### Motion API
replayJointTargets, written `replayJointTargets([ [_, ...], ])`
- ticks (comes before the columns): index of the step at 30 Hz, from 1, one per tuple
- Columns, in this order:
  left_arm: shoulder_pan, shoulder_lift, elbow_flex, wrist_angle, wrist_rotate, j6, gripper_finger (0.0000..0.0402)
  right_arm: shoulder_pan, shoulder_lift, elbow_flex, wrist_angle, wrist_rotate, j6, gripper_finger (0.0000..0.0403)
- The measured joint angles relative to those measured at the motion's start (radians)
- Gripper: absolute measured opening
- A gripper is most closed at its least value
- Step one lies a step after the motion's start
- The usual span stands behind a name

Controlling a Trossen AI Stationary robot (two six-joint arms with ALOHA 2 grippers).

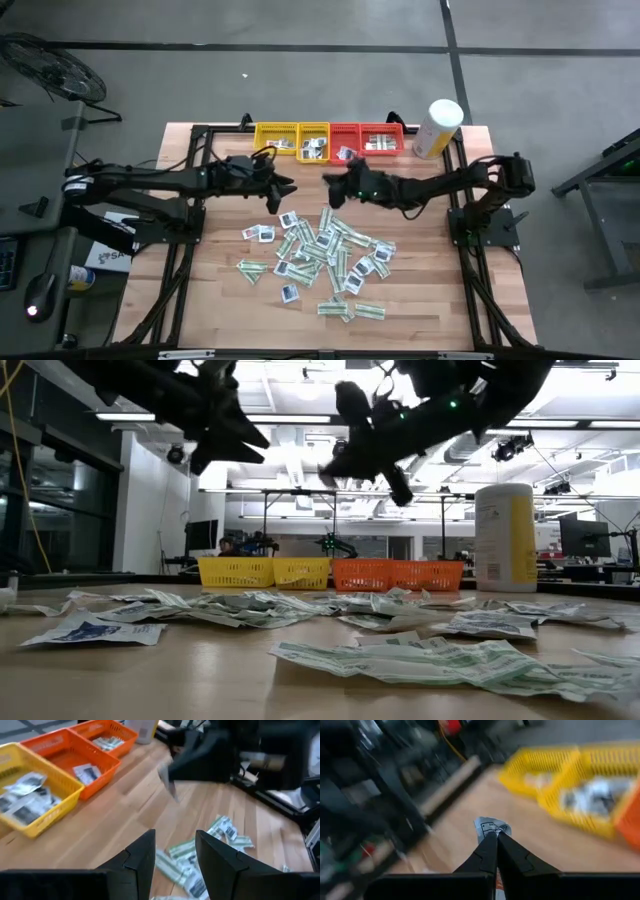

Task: Pick & Place First Aid Supplies
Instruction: Put the orange packet into the left yellow bin

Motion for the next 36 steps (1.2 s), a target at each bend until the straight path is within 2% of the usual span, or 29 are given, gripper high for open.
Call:
replayJointTargets([
  [6,0.000,0.104,0.000,0.171,0.000,0.000,0.0140,-0.038,-0.001,0.000,0.194,-0.027,-0.065,0.0001],
  [13,0.000,0.189,0.000,0.414,-0.022,-0.001,0.0140,-0.051,-0.002,0.001,0.217,-0.080,-0.124,0.0001],
  [16,0.000,0.207,0.006,0.429,-0.062,-0.001,0.0140,-0.051,-0.002,0.001,0.218,-0.095,-0.131,0.0001],
  [32,0.002,0.328,0.092,0.468,-0.072,-0.026,0.0140,-0.051,-0.002,0.002,0.268,-0.162,-0.173,0.0002],
  [36,0.002,0.336,0.098,0.460,-0.114,-0.028,0.0138,-0.051,-0.002,0.002,0.268,-0.194,-0.176,0.0001],
])
